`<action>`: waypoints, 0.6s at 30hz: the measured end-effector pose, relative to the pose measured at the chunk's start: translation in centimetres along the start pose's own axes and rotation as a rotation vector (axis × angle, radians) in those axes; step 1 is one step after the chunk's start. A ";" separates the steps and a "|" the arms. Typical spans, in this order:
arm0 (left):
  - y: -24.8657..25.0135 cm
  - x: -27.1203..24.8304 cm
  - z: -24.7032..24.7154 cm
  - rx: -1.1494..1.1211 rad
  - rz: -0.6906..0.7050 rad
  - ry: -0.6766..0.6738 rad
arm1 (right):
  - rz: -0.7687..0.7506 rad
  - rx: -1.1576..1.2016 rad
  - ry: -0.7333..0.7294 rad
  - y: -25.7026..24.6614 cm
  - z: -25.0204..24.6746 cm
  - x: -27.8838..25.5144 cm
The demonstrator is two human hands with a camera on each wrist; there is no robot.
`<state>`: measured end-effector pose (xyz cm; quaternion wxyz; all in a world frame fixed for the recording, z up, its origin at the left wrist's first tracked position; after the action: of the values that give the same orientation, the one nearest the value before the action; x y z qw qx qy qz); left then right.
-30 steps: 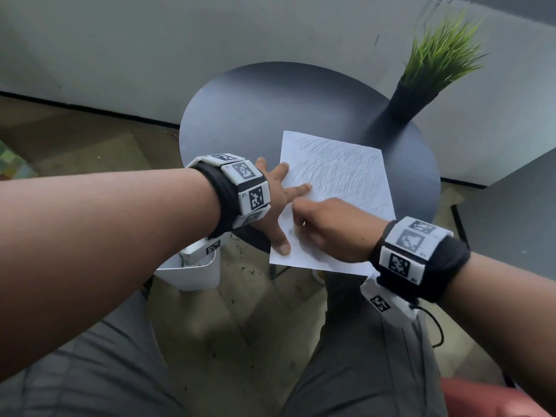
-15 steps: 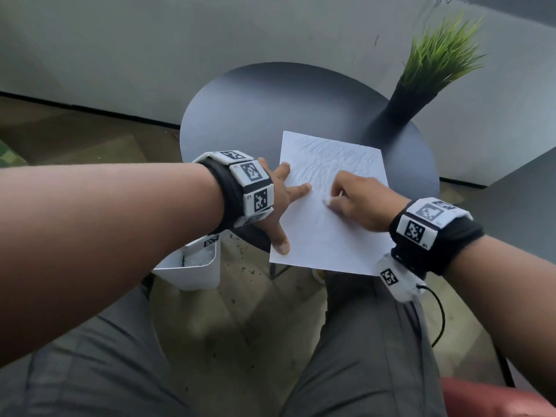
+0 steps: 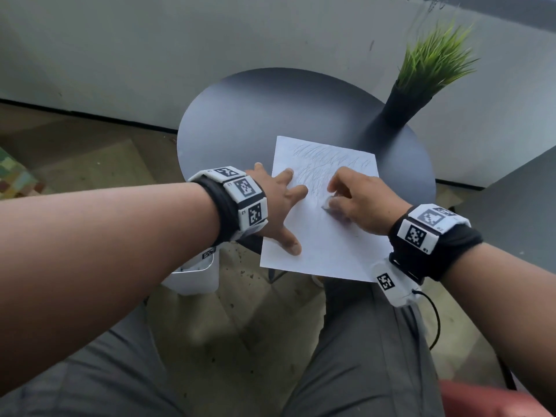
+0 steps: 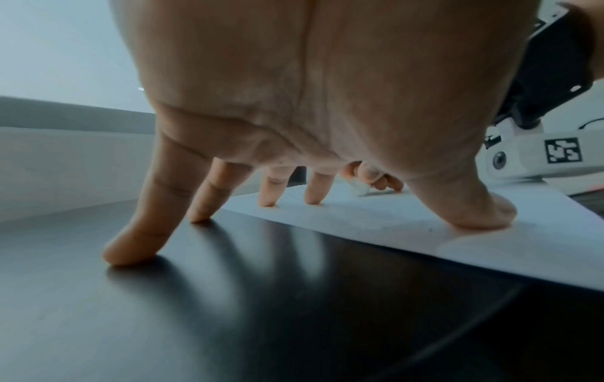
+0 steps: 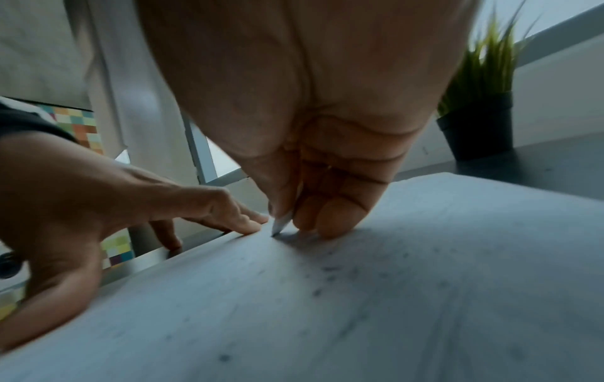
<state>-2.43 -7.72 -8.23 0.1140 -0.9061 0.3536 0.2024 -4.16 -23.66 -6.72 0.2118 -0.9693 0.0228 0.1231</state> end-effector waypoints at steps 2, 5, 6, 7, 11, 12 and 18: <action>0.0 0.1 0.1 -0.011 -0.010 0.006 | 0.058 -0.048 0.000 0.7 -0.1 0.3; 0.0 0.2 0.0 -0.019 -0.024 0.000 | -0.016 -0.096 -0.095 -0.7 0.7 -0.4; 0.1 0.2 0.0 -0.021 -0.027 -0.008 | -0.071 -0.110 -0.168 -1.6 1.4 -0.9; 0.1 0.2 0.0 -0.025 -0.028 -0.012 | -0.113 -0.130 -0.242 -2.3 2.0 -1.3; 0.4 0.3 -0.2 -0.018 -0.030 -0.023 | -0.019 -0.076 -0.141 -1.3 1.2 0.0; 0.4 0.4 -0.2 -0.010 -0.033 -0.025 | 0.047 -0.038 -0.056 -0.4 0.5 0.5; 0.4 0.4 -0.1 -0.017 -0.042 -0.031 | -0.131 -0.017 -0.361 -2.1 2.6 -1.2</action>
<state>-2.37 -8.26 -8.34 0.1159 -0.9109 0.3311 0.2172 -5.73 -20.65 -7.85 0.2120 -0.9325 -0.0797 0.2813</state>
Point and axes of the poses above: each hand's wrist, its own x-axis towards the middle knuckle, its own z-axis out of the palm, y = z × x, the point moved 6 cm from there along x, towards the middle knuckle, and after that the axes turned 3 degrees about z, right-handed, at the moved point
